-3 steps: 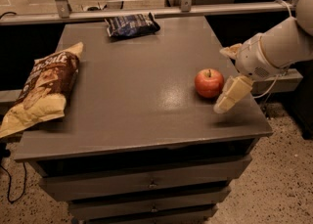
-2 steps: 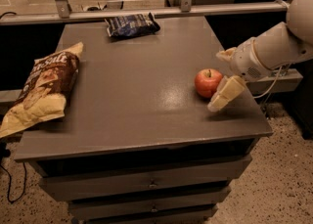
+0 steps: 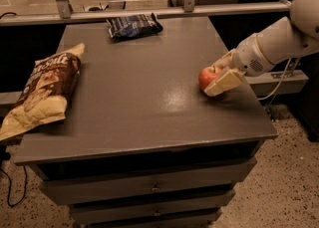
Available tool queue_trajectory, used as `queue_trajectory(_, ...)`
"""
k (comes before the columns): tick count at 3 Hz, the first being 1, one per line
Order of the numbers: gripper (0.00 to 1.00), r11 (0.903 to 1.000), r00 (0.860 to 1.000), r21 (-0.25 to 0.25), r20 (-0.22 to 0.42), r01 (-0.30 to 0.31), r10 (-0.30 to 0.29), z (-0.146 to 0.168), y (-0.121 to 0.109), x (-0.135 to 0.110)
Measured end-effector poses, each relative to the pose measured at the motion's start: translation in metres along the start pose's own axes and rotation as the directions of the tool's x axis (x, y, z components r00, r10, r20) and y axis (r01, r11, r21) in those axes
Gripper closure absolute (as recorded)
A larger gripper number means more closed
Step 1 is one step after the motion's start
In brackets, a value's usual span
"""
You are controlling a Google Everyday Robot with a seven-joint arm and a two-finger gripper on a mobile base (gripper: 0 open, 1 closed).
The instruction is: Move apple near blue chip bag
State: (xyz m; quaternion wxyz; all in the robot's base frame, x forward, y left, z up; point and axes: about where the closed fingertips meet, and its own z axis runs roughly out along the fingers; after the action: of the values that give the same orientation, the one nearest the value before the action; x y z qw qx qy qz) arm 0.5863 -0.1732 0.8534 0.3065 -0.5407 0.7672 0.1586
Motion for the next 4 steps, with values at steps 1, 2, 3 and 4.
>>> queue_trajectory(1,0.62,0.9999,0.999,-0.009,0.043,-0.005,0.005,-0.017,-0.002,-0.016)
queue_trajectory(2,0.85,0.9974,0.998,0.071,0.055,0.009,-0.013,-0.061,-0.014,-0.023)
queue_trajectory(3,1.0,0.9978,0.998,0.066,0.057,0.011,-0.015,-0.057,-0.014,-0.025)
queue_trajectory(4,1.0,0.9978,0.998,0.066,0.057,0.011,-0.015,-0.057,-0.014,-0.025)
